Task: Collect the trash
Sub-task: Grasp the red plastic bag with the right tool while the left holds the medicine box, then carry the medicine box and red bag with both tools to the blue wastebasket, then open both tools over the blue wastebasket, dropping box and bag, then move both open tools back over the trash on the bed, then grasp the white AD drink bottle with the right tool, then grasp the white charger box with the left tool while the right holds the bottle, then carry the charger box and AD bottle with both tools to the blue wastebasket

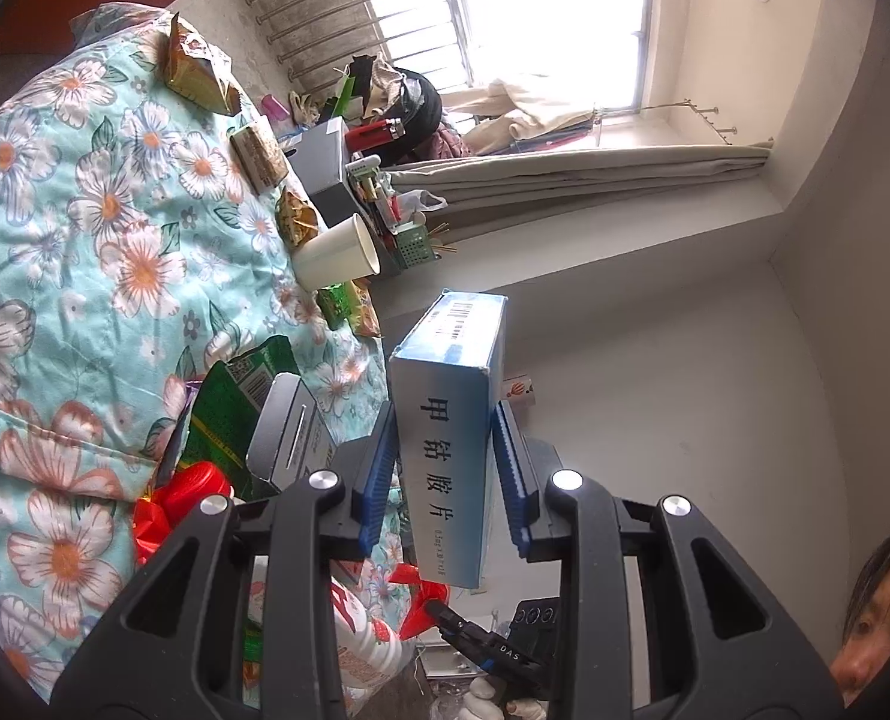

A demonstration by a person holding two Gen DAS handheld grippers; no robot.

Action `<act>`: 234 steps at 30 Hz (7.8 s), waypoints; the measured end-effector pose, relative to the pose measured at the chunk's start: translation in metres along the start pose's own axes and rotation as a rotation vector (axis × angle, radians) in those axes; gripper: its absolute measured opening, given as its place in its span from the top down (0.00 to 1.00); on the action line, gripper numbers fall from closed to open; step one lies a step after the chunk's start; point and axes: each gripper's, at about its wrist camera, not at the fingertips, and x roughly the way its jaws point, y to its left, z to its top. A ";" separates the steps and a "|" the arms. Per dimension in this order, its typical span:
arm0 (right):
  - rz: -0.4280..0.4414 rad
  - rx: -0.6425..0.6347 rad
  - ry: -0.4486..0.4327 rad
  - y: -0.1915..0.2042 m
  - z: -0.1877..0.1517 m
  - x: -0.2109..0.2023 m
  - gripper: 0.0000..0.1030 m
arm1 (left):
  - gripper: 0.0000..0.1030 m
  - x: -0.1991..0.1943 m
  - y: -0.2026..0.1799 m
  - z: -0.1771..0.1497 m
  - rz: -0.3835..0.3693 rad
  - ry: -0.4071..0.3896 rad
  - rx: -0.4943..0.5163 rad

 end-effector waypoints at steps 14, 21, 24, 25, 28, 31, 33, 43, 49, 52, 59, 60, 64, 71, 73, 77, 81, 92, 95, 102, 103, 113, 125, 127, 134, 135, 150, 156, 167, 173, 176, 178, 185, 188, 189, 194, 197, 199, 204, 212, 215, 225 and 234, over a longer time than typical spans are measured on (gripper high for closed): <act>0.028 0.103 -0.112 -0.038 -0.014 -0.046 0.75 | 0.72 0.042 -0.053 -0.035 -0.018 0.108 0.095; -0.006 0.164 -0.203 -0.057 -0.027 -0.082 0.75 | 0.72 0.090 -0.076 -0.073 -0.046 0.247 0.138; -0.019 0.194 -0.248 -0.068 -0.035 -0.098 0.75 | 0.72 0.113 -0.085 -0.091 -0.047 0.306 0.158; -0.025 0.204 -0.263 -0.073 -0.037 -0.103 0.75 | 0.72 0.122 -0.089 -0.097 -0.044 0.324 0.165; -0.030 0.245 -0.298 -0.091 -0.042 -0.116 0.75 | 0.72 0.148 -0.100 -0.114 -0.021 0.363 0.200; -0.032 0.298 -0.328 -0.114 -0.043 -0.125 0.75 | 0.72 0.175 -0.111 -0.129 0.007 0.393 0.249; -0.039 0.343 -0.343 -0.133 -0.044 -0.129 0.75 | 0.72 0.195 -0.120 -0.141 0.036 0.412 0.289; -0.127 0.618 -0.443 -0.251 -0.059 -0.157 0.75 | 0.72 0.342 -0.154 -0.219 0.157 0.577 0.507; -0.192 0.747 -0.455 -0.328 -0.046 -0.154 0.75 | 0.72 0.452 -0.158 -0.294 0.218 0.718 0.665; -0.215 0.790 -0.421 -0.368 -0.029 -0.140 0.75 | 0.72 0.508 -0.144 -0.337 0.267 0.794 0.750; -0.232 0.836 -0.314 -0.459 0.027 -0.090 0.70 | 0.69 0.615 -0.089 -0.413 0.374 0.928 0.824; -0.234 0.837 -0.303 -0.474 0.034 -0.081 0.60 | 0.64 0.629 -0.078 -0.421 0.377 0.960 0.810; -0.344 0.903 -0.204 -0.528 0.039 -0.045 0.48 | 0.47 0.653 -0.045 -0.437 0.441 0.970 0.777; -0.352 0.941 -0.273 -0.542 0.009 -0.046 0.48 | 0.42 0.642 -0.058 -0.435 0.374 0.945 0.802; -0.376 0.930 -0.302 -0.537 0.004 -0.054 0.47 | 0.41 0.632 -0.072 -0.428 0.346 0.918 0.820; -0.350 0.917 -0.387 -0.511 -0.004 -0.074 0.47 | 0.37 0.598 -0.107 -0.408 0.289 0.848 0.831; -0.389 0.778 -0.448 -0.447 -0.002 -0.097 0.47 | 0.28 0.545 -0.147 -0.378 0.214 0.766 0.855; -0.519 0.201 -0.576 -0.216 -0.001 -0.147 0.12 | 0.19 0.347 -0.221 -0.271 0.156 0.473 0.907; -0.519 0.094 -0.604 -0.170 -0.005 -0.150 0.07 | 0.19 0.285 -0.217 -0.237 0.181 0.371 0.885; -0.403 -0.072 -0.587 -0.090 -0.009 -0.142 0.07 | 0.19 0.138 -0.196 -0.158 0.362 0.063 0.845; -0.364 -0.088 -0.570 -0.081 -0.008 -0.138 0.07 | 0.19 0.118 -0.192 -0.149 0.389 0.028 0.838; -0.084 -0.190 -0.327 0.002 -0.019 -0.073 0.07 | 0.18 -0.001 -0.120 -0.095 0.576 -0.121 0.676; 0.124 -0.349 0.024 0.094 -0.008 0.010 0.07 | 0.18 -0.033 -0.049 -0.093 0.646 -0.048 0.586; 0.113 -0.381 0.083 0.109 -0.007 0.028 0.09 | 0.18 -0.037 -0.043 -0.097 0.641 -0.038 0.584; 0.032 -0.593 0.261 0.163 -0.006 0.083 0.14 | 0.18 -0.040 -0.026 -0.106 0.659 -0.009 0.578; 0.021 -0.636 0.277 0.172 -0.006 0.089 0.14 | 0.18 -0.040 -0.025 -0.107 0.667 -0.008 0.583; -0.035 -0.762 0.618 0.202 -0.012 0.182 0.30 | 0.18 -0.042 -0.019 -0.113 0.723 0.017 0.631; -0.053 -0.790 0.605 0.199 -0.023 0.181 0.37 | 0.18 -0.042 -0.018 -0.110 0.724 0.020 0.622; 0.046 -0.656 0.439 0.159 -0.020 0.099 0.37 | 0.23 -0.031 -0.024 -0.105 0.669 0.034 0.612; 0.043 -0.516 0.254 0.114 0.018 0.037 0.37 | 0.29 -0.004 -0.034 -0.104 0.543 0.093 0.577; 0.002 -0.448 0.185 0.088 0.043 0.022 0.37 | 0.34 0.021 -0.038 -0.109 0.486 0.150 0.573; -0.038 -0.430 0.149 0.075 0.057 0.021 0.37 | 0.37 0.041 -0.039 -0.113 0.463 0.193 0.566; -0.157 -0.444 0.147 0.044 0.113 0.067 0.37 | 0.49 0.099 -0.020 -0.114 0.444 0.302 0.452; -0.167 -0.465 0.213 0.037 0.133 0.105 0.37 | 0.49 0.116 -0.009 -0.111 0.457 0.331 0.400; -0.169 -0.468 0.239 0.035 0.138 0.118 0.37 | 0.49 0.121 -0.006 -0.109 0.468 0.338 0.389; -0.180 -0.518 0.327 0.039 0.127 0.153 0.37 | 0.47 0.139 0.014 -0.103 0.509 0.357 0.302; -0.177 -0.534 0.322 0.043 0.116 0.151 0.37 | 0.47 0.148 0.023 -0.099 0.503 0.349 0.262; -0.161 -0.516 0.320 0.040 0.112 0.148 0.37 | 0.47 0.153 0.027 -0.097 0.484 0.344 0.237; -0.136 -0.433 0.296 0.028 0.106 0.135 0.37 | 0.47 0.159 0.016 -0.100 0.385 0.320 0.235; -0.104 -0.287 0.225 0.008 0.086 0.107 0.37 | 0.73 0.175 -0.001 -0.110 0.446 0.332 0.310; -0.098 -0.202 0.191 -0.005 0.078 0.088 0.37 | 0.74 0.176 -0.008 -0.114 0.449 0.351 0.323; -0.103 0.010 0.071 -0.048 0.027 0.009 0.37 | 0.78 0.153 -0.064 -0.149 0.396 0.584 0.423; -0.087 0.076 0.043 -0.058 0.001 -0.012 0.37 | 0.78 0.128 -0.090 -0.178 0.438 0.727 0.624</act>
